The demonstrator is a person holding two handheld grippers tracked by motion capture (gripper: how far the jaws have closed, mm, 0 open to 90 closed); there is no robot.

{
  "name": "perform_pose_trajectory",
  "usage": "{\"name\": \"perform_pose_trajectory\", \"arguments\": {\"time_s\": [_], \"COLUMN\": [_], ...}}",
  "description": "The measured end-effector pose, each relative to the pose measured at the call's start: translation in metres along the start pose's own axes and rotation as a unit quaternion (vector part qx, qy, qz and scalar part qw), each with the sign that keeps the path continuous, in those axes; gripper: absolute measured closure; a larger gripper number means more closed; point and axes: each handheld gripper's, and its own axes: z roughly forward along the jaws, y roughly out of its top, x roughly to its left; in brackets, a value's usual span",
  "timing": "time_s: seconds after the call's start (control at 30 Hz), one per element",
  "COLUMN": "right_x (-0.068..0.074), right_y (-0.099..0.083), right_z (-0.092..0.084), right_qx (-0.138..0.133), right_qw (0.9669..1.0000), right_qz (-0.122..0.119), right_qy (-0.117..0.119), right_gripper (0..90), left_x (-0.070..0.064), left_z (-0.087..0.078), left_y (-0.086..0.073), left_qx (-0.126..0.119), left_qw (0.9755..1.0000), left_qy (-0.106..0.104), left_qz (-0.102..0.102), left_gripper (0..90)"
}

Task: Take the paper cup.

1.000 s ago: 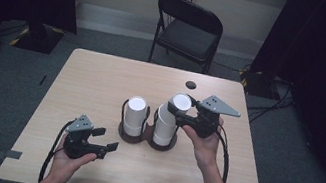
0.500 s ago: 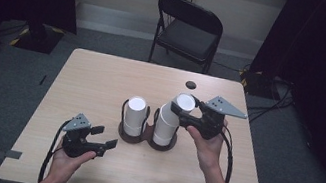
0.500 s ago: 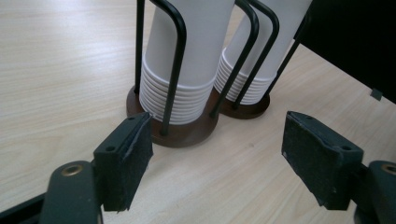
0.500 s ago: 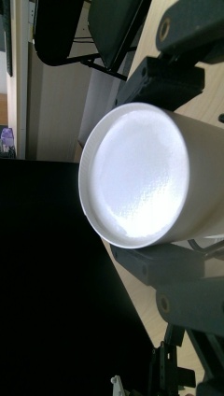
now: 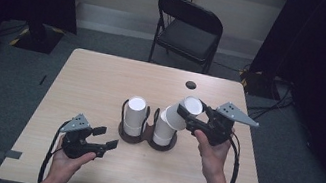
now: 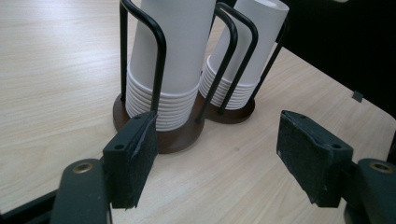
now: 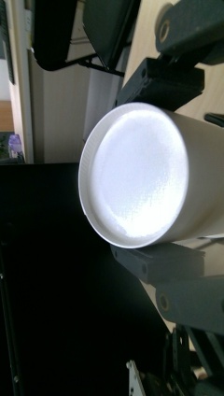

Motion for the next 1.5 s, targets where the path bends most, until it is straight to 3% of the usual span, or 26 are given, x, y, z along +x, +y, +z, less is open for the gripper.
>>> {"name": "perform_pose_trajectory", "arguments": {"time_s": [0.23,0.37,0.5,0.67,0.8,1.03,1.1,1.27,1.37,1.5], "right_x": [0.004,0.007,0.007,0.007,0.006,0.011,0.013,0.015,0.017,0.019], "right_y": [-0.013,-0.018,-0.022,-0.027,-0.031,-0.035,-0.034,-0.034,-0.035,-0.036], "right_z": [-0.007,-0.008,-0.009,-0.01,-0.008,-0.002,-0.002,0.0,0.001,0.001], "right_qx": [0.013,0.022,0.026,0.024,0.024,0.029,0.028,0.026,0.027,0.027], "right_qw": [0.9992,0.9974,0.9947,0.9901,0.9846,0.9775,0.9762,0.9697,0.9652,0.9619], "right_qz": [0.031,0.054,0.079,0.111,0.141,0.163,0.167,0.185,0.196,0.203], "right_qy": [0.021,0.042,0.06,0.083,0.101,0.131,0.136,0.157,0.17,0.181], "right_gripper": [34.3,34.4,34.4,34.5,34.5,34.5,34.5,34.4,34.4,34.4], "left_x": [-0.007,-0.01,-0.011,-0.014,-0.018,-0.023,-0.022,-0.03,-0.038,-0.051], "left_z": [0.004,0.003,0.0,0.0,0.002,0.009,0.011,0.016,0.021,0.028], "left_y": [0.002,0.003,0.002,0.003,0.005,0.01,0.015,0.025,0.031,0.028], "left_qx": [0.007,0.001,-0.009,-0.015,-0.021,-0.045,-0.049,-0.062,-0.071,-0.083], "left_qw": [0.9996,0.9994,0.9994,0.9988,0.9985,0.9966,0.9959,0.9944,0.992,0.988], "left_qy": [-0.014,-0.021,-0.014,-0.015,-0.016,-0.028,-0.043,-0.037,-0.042,-0.019], "left_qz": [0.025,0.027,0.03,0.044,0.049,0.062,0.063,0.077,0.096,0.129], "left_gripper": [32.5,33.4,35.5,39.0,40.4,41.9,41.9,40.8,41.2,42.8]}}
